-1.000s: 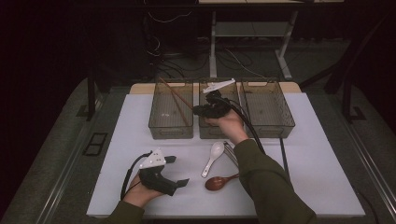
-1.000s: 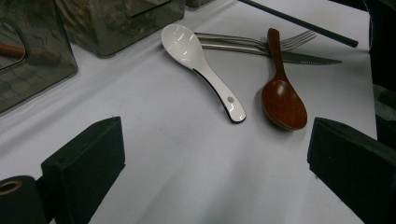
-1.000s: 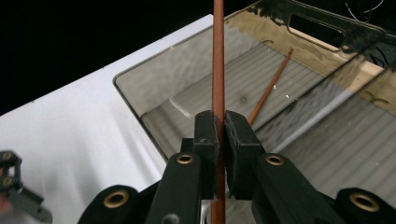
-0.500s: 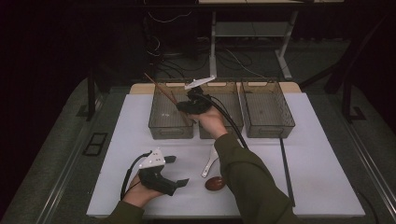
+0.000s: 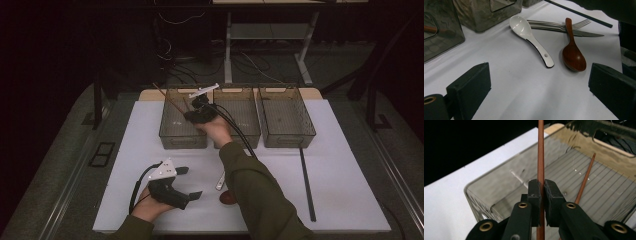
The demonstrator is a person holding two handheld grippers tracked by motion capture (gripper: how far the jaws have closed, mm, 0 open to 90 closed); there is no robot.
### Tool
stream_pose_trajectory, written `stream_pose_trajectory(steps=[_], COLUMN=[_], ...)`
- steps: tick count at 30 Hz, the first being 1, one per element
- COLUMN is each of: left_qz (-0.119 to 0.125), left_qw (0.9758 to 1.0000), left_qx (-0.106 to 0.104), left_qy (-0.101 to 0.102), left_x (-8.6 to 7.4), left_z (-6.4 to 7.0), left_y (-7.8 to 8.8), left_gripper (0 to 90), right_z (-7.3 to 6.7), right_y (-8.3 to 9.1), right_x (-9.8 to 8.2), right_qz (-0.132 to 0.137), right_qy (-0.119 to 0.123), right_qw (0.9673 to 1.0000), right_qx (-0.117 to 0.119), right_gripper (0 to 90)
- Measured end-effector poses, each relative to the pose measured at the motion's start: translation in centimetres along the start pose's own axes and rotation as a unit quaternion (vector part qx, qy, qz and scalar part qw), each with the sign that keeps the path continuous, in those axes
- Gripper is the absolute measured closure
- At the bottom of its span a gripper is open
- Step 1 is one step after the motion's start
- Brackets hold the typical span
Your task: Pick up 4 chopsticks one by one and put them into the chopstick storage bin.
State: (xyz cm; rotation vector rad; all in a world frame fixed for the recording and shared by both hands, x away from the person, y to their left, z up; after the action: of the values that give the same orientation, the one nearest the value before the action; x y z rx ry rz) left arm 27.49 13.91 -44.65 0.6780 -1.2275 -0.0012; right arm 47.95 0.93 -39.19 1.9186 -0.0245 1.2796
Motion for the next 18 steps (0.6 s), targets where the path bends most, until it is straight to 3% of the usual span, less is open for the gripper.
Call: stream_pose_trajectory(steps=[8, 10, 18], left_qz=[-0.003, -0.002, -0.003], left_qw=[1.0, 1.0, 1.0], left_qx=[-0.001, -0.001, -0.001], left_qy=[0.0, -0.001, -0.002], left_x=[0.0, 0.01, -0.01], left_z=[0.05, 0.05, 0.04], left_y=[-0.03, -0.01, -0.05], left_gripper=[3.3, 3.3, 3.3], right_z=[0.04, 0.14, 0.04], right_y=[-0.66, -0.66, 0.1], right_x=[-0.35, -0.36, -0.1], right_qz=[-0.018, -0.021, -0.019], right_qy=[-0.001, -0.004, -0.003], right_qw=[0.9998, 0.9997, 0.9998], right_qx=[-0.01, -0.012, -0.011], right_gripper=[82.3, 74.1, 61.8])
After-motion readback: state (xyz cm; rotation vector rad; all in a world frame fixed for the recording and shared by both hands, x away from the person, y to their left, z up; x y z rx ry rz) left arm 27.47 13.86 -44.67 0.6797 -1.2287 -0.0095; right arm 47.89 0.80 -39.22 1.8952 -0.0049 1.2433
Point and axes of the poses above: each handheld gripper's, and its own axes: y roughly backward along the jaws, x roughly out of its top, z roughly to its right, the point moved 2 cm from there along -y, roughly forward along the jaws, and after that the axes turned 1 degree about -x, right-handed, at the moved point
